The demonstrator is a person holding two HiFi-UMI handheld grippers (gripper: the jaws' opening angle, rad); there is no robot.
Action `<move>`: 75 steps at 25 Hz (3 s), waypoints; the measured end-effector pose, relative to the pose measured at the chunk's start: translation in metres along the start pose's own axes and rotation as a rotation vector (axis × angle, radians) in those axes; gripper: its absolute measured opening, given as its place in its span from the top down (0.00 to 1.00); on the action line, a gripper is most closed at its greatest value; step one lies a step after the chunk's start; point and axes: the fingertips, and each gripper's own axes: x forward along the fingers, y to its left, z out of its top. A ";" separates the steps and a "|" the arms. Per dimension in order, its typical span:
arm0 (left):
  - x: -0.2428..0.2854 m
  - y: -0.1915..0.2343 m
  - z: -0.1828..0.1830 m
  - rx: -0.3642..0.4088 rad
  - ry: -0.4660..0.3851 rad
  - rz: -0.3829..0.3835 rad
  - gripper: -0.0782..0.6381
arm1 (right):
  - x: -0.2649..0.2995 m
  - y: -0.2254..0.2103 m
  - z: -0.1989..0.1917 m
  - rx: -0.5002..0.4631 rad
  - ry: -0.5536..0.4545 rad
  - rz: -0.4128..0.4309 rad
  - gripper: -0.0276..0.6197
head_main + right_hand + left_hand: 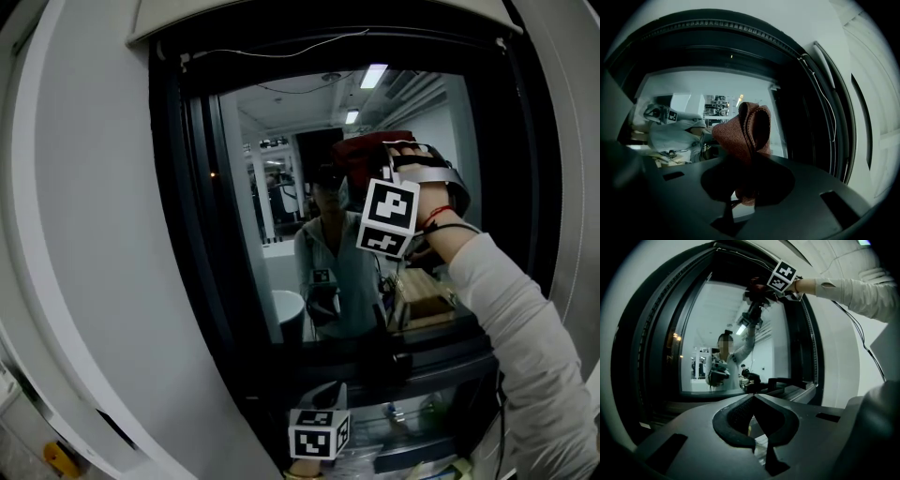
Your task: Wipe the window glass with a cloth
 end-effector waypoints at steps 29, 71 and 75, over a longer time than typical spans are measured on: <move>-0.011 0.001 -0.006 -0.009 -0.006 -0.011 0.88 | -0.069 0.173 -0.005 -0.011 -0.038 0.219 0.88; 0.020 -0.042 -0.003 -0.017 -0.003 -0.068 0.88 | -0.102 0.190 -0.059 0.089 -0.067 0.289 0.88; 0.028 -0.049 -0.003 -0.011 -0.002 -0.074 0.88 | -0.078 0.117 -0.108 0.080 -0.003 0.171 0.88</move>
